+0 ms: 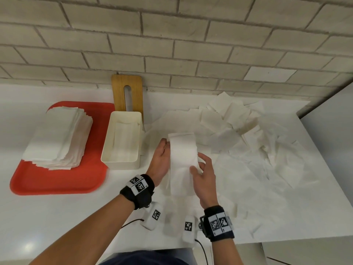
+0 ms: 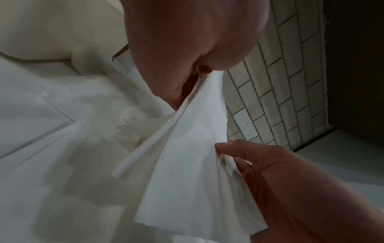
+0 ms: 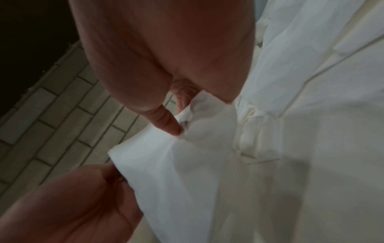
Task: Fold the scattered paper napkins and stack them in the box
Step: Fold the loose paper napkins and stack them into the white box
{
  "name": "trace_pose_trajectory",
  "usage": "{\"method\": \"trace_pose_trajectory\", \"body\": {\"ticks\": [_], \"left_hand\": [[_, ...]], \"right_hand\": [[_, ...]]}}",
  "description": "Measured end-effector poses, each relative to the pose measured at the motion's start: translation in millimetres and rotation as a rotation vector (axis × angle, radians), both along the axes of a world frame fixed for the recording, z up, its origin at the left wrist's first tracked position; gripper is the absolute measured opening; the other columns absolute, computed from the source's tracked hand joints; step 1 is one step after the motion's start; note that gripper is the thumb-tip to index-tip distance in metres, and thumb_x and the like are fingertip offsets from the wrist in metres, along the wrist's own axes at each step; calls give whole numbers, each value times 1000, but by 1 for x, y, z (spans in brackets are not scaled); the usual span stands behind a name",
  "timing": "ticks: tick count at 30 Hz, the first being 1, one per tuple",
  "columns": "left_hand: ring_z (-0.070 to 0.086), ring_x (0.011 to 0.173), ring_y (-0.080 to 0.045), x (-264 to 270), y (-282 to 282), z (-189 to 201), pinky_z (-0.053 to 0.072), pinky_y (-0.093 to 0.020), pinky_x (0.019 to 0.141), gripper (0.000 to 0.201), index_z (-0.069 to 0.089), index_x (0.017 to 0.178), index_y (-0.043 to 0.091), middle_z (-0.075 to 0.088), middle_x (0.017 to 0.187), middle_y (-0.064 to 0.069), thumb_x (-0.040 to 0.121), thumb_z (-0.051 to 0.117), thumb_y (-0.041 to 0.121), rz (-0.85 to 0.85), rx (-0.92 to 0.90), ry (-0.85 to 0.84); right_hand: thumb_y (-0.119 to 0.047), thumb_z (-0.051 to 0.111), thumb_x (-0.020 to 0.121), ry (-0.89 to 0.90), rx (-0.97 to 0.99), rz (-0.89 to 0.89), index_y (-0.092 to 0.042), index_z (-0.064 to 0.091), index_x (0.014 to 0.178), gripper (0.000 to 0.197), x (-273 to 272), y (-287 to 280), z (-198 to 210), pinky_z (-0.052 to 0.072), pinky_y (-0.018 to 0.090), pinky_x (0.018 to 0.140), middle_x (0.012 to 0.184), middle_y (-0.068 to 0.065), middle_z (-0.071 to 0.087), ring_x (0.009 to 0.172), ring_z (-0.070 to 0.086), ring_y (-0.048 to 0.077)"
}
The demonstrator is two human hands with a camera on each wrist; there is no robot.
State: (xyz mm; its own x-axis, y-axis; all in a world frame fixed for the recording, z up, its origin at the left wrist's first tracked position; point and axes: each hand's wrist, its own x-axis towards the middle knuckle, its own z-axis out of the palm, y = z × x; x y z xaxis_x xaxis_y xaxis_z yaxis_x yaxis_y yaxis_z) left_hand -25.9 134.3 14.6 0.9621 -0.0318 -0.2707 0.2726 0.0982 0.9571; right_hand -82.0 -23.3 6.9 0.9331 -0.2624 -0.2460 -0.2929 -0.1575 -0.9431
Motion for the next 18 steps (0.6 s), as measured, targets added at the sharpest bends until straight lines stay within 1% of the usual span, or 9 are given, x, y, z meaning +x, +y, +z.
{"method": "trace_pose_trajectory", "body": {"ticks": [2,4,6,8,9,11,13,15,18], "left_hand": [[71,111,-20,-2,3,1,56,-40,95,47,62,126,30,75,120,4,111,31,62,-22,-91,120],[70,123,-18,-3,6,4,55,-46,106,61,59,139,35,74,132,4,102,37,78,-80,-113,149],[70,123,-19,-5,8,9,55,-54,108,47,57,137,26,73,130,2,102,64,56,-75,-26,36],[71,121,-18,-9,10,13,57,-50,107,36,57,137,17,75,128,0,104,71,23,-85,3,-73],[71,123,-20,-11,12,15,57,-49,107,37,58,139,14,75,130,-2,104,70,16,-94,-33,-97],[70,126,-25,-16,20,22,57,-48,106,41,58,142,14,74,134,-6,103,70,12,-93,-143,-111],[70,126,-27,-21,32,27,58,-48,104,46,59,141,15,74,134,-7,99,74,9,-25,-205,-100],[73,119,-26,-26,48,26,61,-49,100,47,62,134,14,76,127,-6,91,82,7,37,-152,-112],[75,111,-22,-35,64,18,64,-38,92,47,65,123,15,77,119,-3,84,89,7,20,-3,-161]], "right_hand": [[-14,59,103,-23,-80,-10,-46,51,140,49,2,5,1,62,41,88,115,-9,74,96,73,9],[-16,62,102,-36,-101,-5,-45,50,140,50,4,9,5,61,40,90,119,-7,69,103,72,14],[-25,73,95,-27,-119,48,-45,46,144,59,6,10,10,57,31,92,128,-11,57,118,63,14],[-43,84,85,27,-257,171,-41,42,146,74,8,6,14,46,26,102,135,-12,38,128,40,12],[-49,86,81,40,-321,244,-40,46,144,74,8,0,16,43,27,104,138,-13,35,129,35,13],[-48,87,84,-9,-336,340,-38,61,132,55,5,-13,24,48,28,101,137,-17,53,125,50,12],[-43,84,91,-100,-368,355,-31,68,114,31,-2,-27,34,55,24,84,107,-18,74,99,69,2],[-39,80,96,-211,-477,299,-29,67,106,19,-11,-38,43,52,19,72,91,-16,74,85,70,1],[-25,78,100,-376,-531,170,-24,69,108,12,-22,-45,50,50,16,77,99,-17,73,93,70,6]]}}
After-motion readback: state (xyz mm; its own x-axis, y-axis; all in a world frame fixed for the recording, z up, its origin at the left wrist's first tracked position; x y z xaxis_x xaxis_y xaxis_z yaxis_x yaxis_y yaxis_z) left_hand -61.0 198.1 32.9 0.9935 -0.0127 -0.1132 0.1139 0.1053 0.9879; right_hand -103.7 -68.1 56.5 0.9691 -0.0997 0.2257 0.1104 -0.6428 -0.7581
